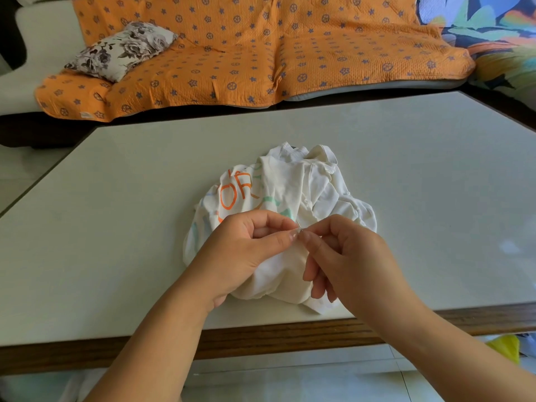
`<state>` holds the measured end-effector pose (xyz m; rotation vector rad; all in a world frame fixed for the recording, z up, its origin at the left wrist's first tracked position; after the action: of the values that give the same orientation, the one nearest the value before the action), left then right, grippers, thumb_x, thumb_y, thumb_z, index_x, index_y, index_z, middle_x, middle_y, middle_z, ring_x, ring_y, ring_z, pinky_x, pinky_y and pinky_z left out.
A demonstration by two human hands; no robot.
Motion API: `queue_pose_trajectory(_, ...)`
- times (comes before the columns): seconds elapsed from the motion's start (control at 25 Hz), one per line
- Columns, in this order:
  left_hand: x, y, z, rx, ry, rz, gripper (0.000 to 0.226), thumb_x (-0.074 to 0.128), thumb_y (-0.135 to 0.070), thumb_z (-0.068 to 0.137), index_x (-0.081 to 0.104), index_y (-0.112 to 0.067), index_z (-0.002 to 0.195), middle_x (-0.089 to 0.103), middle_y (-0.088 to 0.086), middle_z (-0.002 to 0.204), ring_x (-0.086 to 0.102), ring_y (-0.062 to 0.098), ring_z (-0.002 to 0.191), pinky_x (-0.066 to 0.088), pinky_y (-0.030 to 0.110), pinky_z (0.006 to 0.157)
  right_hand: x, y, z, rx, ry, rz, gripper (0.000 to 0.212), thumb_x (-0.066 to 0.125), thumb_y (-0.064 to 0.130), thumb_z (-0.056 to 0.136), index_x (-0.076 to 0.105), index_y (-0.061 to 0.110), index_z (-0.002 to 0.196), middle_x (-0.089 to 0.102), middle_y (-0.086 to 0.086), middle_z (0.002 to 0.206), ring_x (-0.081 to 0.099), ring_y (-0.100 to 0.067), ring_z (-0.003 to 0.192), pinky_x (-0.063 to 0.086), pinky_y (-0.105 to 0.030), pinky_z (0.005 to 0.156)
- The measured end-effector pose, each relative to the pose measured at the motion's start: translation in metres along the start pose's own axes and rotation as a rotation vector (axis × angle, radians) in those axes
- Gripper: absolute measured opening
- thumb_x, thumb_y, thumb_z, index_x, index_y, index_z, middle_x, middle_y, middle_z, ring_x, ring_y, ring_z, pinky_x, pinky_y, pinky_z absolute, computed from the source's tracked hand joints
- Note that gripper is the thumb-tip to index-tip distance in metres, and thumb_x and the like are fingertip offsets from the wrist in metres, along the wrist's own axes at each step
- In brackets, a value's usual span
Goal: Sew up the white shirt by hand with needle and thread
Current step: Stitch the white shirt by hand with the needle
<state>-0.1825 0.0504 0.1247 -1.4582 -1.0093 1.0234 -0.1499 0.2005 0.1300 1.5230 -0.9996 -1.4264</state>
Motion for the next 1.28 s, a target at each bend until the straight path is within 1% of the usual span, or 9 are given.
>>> queue_pose_trajectory(0.24,0.008,-0.003,0.000,0.105,-0.029,0.309,0.023,0.071,-0.017,0.086,0.075,-0.039,0.086,0.074,-0.022,0.087,0.065,-0.009,0.092,0.043,0.005,0.081,-0.002,-0.003,0.006,0.076,0.005,0.176,0.006,0.059,0.019,0.096,0.055,0.015,0.099,0.071,-0.009,0.064,0.066,-0.024,0.050,0.052,-0.026,0.046)
queue_pose_trajectory(0.44,0.011,-0.005,0.003,0.177,-0.098,0.398,0.012,0.075,-0.017,0.082,0.078,-0.027,0.085,0.068,-0.022,0.077,0.063,-0.009,0.083,0.041,0.004,0.076,-0.002,-0.004,0.010,0.091,0.043,0.223,0.007,0.054,0.013,0.099,0.060,0.011,0.097,0.073,-0.010,0.069,0.072,-0.025,0.060,0.060,-0.033,0.056)
queue_pose_trajectory(0.72,0.009,-0.004,0.002,0.139,-0.105,0.436,0.010,0.076,-0.028,0.082,0.076,-0.038,0.081,0.070,-0.026,0.088,0.062,-0.010,0.090,0.039,0.000,0.078,-0.031,-0.003,0.024,0.065,-0.160,0.110,0.011,0.052,0.021,0.100,0.058,0.016,0.093,0.073,0.000,0.082,0.067,-0.014,0.053,0.046,-0.022,0.042)
queue_pose_trajectory(0.88,0.010,-0.003,0.002,0.085,-0.040,0.358,0.007,0.075,-0.027,0.082,0.076,-0.033,0.083,0.073,-0.023,0.089,0.062,-0.012,0.091,0.038,-0.001,0.079,-0.040,-0.003,0.037,0.203,-0.034,0.850,0.011,0.044,0.008,0.102,0.052,0.005,0.094,0.072,-0.016,0.079,0.071,-0.026,0.060,0.055,-0.026,0.047)
queue_pose_trajectory(0.96,0.010,-0.001,0.002,0.052,-0.003,0.359,0.006,0.074,-0.026,0.083,0.077,-0.031,0.085,0.073,-0.022,0.090,0.061,-0.012,0.094,0.039,0.000,0.081,-0.049,-0.007,0.044,0.208,-0.042,0.992,0.016,0.040,0.004,0.102,0.052,0.007,0.091,0.067,-0.014,0.068,0.073,-0.029,0.068,0.060,-0.032,0.057)
queue_pose_trajectory(1.04,0.007,0.002,0.002,0.016,0.032,0.361,0.006,0.074,-0.027,0.083,0.078,-0.030,0.086,0.073,-0.020,0.091,0.062,-0.009,0.095,0.042,0.004,0.084,-0.061,-0.015,0.055,0.166,-0.129,0.939,0.016,0.042,0.004,0.101,0.053,0.010,0.090,0.065,-0.011,0.063,0.073,-0.030,0.074,0.062,-0.042,0.071)
queue_pose_trajectory(1.12,0.002,0.006,0.003,-0.027,0.054,0.297,0.005,0.077,-0.027,0.082,0.079,-0.028,0.086,0.074,-0.013,0.092,0.065,0.000,0.097,0.047,0.016,0.090,-0.075,-0.024,0.061,0.115,-0.263,0.744,0.012,0.049,0.010,0.101,0.056,0.015,0.091,0.067,-0.005,0.064,0.073,-0.025,0.078,0.059,-0.040,0.081)
queue_pose_trajectory(1.2,-0.002,0.008,0.003,-0.068,0.072,0.207,0.009,0.079,-0.032,0.075,0.079,-0.028,0.084,0.075,-0.006,0.091,0.067,0.009,0.093,0.051,0.025,0.088,-0.087,-0.029,0.064,0.071,-0.399,0.501,0.010,0.054,0.018,0.099,0.059,0.022,0.091,0.071,-0.001,0.071,0.073,-0.018,0.080,0.055,-0.032,0.081)
queue_pose_trajectory(1.28,-0.006,0.008,0.002,-0.104,0.090,0.109,0.009,0.078,-0.031,0.071,0.079,-0.028,0.079,0.074,-0.004,0.084,0.066,0.007,0.084,0.051,0.021,0.077,-0.096,-0.033,0.065,0.039,-0.500,0.252,0.011,0.055,0.024,0.099,0.058,0.030,0.090,0.072,0.003,0.078,0.072,-0.009,0.080,0.050,-0.025,0.071)
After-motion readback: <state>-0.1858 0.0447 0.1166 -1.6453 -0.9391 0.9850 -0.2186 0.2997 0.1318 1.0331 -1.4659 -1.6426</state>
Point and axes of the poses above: each hand's wrist, its own z-axis towards the middle knuckle, its own x-axis out of the palm, y = z × x, the point moved 5 cm from there along z, towards the middle knuckle
